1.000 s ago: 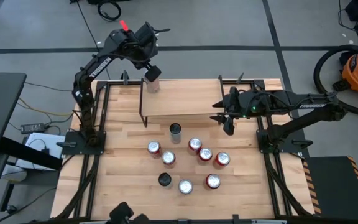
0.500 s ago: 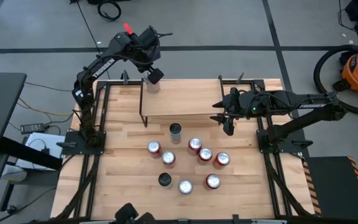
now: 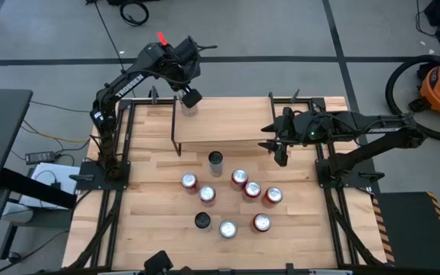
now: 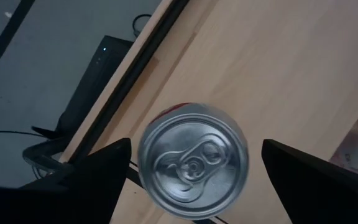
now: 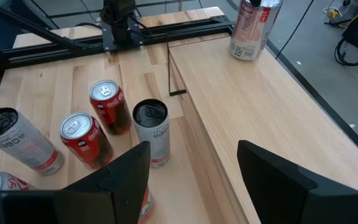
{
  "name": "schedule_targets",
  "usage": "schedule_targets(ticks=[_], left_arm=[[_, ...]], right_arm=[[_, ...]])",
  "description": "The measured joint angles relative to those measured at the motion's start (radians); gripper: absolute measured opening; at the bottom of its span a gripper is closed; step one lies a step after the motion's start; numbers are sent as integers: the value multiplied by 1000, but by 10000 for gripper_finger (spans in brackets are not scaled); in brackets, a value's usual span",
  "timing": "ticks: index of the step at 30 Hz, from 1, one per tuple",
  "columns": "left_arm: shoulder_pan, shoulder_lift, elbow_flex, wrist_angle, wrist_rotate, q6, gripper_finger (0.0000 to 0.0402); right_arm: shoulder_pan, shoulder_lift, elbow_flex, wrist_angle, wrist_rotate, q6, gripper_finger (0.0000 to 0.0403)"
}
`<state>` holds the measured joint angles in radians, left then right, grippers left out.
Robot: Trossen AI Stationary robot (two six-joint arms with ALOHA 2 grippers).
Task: Place canned beverage on shelf
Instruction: Put the left silver soda can on the shelf
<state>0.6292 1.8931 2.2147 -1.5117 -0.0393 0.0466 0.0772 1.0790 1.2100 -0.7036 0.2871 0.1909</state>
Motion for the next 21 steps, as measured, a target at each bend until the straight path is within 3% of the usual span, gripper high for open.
schedule_targets(ticks=[21], left_arm=[[3,0,0,4,-11,246,310]], right_arm=[[0,0,0,0,-13,28,251]])
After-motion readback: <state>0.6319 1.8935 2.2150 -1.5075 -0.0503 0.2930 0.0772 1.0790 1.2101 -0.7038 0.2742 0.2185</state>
